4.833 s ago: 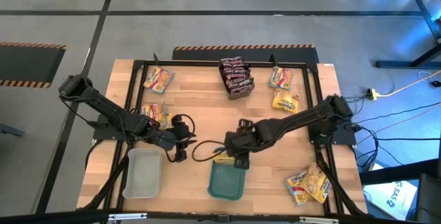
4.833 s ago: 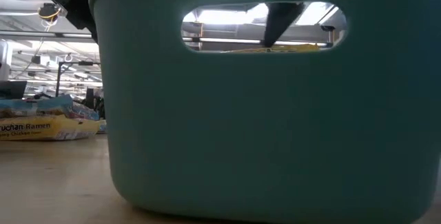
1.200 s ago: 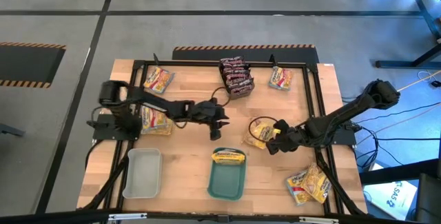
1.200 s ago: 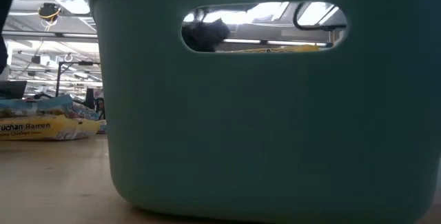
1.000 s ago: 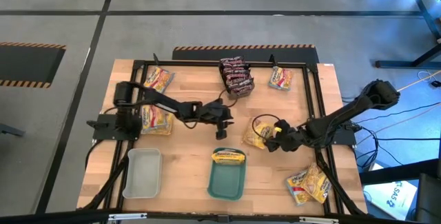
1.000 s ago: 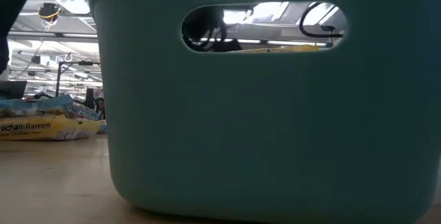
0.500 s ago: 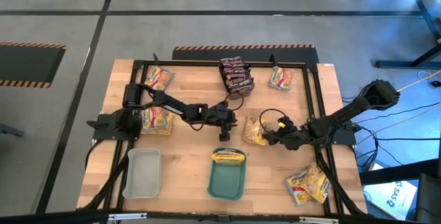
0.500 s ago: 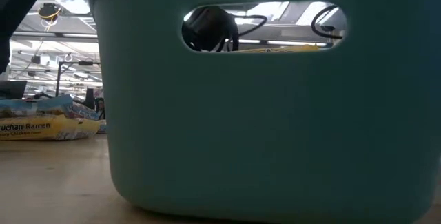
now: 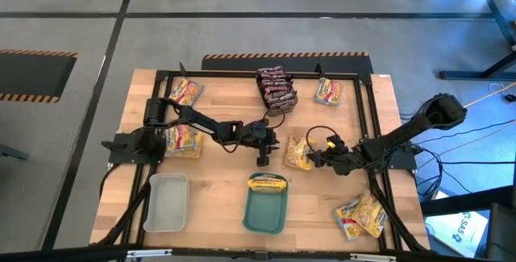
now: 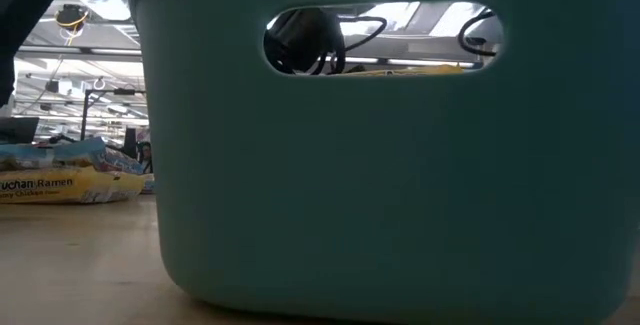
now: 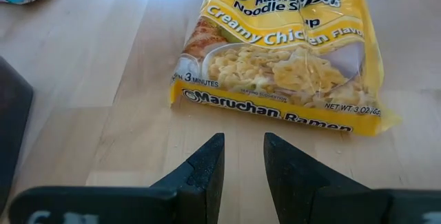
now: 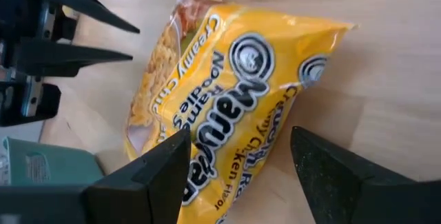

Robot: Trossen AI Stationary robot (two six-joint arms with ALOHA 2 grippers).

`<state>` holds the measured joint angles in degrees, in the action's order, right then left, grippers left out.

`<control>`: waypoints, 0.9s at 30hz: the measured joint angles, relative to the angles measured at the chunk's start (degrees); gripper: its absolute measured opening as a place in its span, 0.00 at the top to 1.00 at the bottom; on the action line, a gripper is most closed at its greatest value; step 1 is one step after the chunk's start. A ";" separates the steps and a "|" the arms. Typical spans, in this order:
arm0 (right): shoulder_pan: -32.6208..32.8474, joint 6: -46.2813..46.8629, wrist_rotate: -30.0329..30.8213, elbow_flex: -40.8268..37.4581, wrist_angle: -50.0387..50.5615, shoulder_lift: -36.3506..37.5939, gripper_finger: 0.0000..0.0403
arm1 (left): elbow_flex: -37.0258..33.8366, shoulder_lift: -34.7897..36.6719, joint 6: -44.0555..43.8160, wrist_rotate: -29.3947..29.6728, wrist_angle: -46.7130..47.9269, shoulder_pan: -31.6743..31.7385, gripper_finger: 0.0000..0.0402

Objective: Sort Maruchan noodles
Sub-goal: Put the yellow noodle pack into the green bin

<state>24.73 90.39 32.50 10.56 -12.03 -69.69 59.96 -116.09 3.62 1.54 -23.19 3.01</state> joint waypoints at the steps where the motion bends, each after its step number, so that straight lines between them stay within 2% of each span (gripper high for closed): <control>1: 0.00 0.02 -0.35 -0.01 -1.03 -0.87 0.42 | 0.00 0.00 0.02 0.00 -0.02 -0.02 0.76; 7: -2.62 -2.11 -1.21 0.41 -10.06 -8.01 0.42 | 0.00 0.00 -0.01 0.02 -0.04 -0.02 0.76; 10: -3.83 -4.02 -1.86 1.34 -11.23 -10.01 0.42 | 0.00 0.00 -0.03 0.02 -0.04 -0.02 0.76; 19: -4.28 -9.49 -2.37 4.55 -12.16 -12.96 0.42 | 0.00 0.00 -0.05 0.02 -0.04 -0.02 0.76; 27: -4.66 -14.54 0.38 5.58 -18.09 -13.95 0.42 | -0.03 0.07 -0.09 -1.11 -0.02 -0.10 0.76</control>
<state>20.07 75.85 32.88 16.14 -30.12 -83.64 59.94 -116.03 3.54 0.43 -23.20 2.90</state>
